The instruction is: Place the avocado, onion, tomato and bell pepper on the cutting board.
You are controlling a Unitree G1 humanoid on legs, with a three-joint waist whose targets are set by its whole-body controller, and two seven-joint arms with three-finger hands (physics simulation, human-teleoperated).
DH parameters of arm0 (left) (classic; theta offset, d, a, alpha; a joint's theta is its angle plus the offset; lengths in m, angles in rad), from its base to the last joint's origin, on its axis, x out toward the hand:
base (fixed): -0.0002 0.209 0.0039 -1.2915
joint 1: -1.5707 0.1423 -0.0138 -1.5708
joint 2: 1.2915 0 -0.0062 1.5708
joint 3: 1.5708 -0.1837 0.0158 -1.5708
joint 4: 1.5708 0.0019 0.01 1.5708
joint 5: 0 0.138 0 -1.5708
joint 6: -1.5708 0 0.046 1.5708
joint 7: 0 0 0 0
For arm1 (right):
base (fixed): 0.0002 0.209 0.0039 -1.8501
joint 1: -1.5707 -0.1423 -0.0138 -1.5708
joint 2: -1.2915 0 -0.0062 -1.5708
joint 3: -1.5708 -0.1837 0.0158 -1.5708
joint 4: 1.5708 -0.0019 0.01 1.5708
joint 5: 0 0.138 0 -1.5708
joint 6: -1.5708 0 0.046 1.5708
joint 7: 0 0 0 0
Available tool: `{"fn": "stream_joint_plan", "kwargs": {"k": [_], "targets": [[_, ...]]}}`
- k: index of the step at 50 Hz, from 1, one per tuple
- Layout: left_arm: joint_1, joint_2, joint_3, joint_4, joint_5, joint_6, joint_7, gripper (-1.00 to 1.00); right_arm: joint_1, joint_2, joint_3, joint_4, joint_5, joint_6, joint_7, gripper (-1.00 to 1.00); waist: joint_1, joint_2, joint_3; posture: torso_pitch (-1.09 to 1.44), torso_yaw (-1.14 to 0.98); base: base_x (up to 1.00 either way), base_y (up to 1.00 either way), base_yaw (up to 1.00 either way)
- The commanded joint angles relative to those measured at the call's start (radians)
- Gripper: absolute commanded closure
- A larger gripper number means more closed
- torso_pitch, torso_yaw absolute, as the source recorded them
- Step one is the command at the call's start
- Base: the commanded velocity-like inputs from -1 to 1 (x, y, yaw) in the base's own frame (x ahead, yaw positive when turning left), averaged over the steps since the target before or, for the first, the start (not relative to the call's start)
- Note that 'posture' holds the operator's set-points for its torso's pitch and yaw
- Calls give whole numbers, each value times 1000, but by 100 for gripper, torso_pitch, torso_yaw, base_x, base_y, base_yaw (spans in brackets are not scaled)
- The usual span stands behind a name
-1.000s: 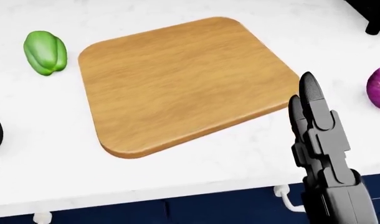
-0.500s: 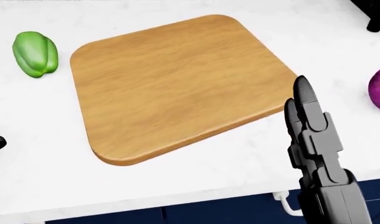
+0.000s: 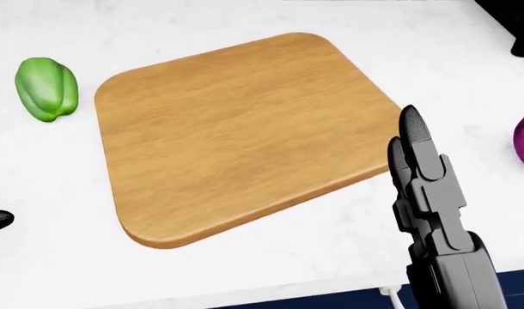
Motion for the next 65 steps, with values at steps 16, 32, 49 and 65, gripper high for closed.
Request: {"fn": "stream_joint_plan", "kwargs": {"k": [16, 32, 49, 65], "targets": [[24, -2, -7, 42, 171, -173, -9, -100, -4, 1, -6, -36, 10, -35, 0, -100, -4, 9, -9, 0, 0, 0, 0, 0], [62, -23, -50, 154, 301, -316, 14, -100, -6, 2, -9, -33, 11, -36, 0, -100, -1, 13, -18, 0, 0, 0, 0, 0], [91, -29, -65, 249, 354, -447, 11, 100, -7, 3, -12, -31, 16, -35, 2, -100, 1, 18, -28, 0, 0, 0, 0, 0], [-24, -1, -27, 99, 154, -314, 74, 100, -9, 3, -12, -26, 15, -36, 1, -100, 0, 16, -23, 0, 0, 0, 0, 0]]}}
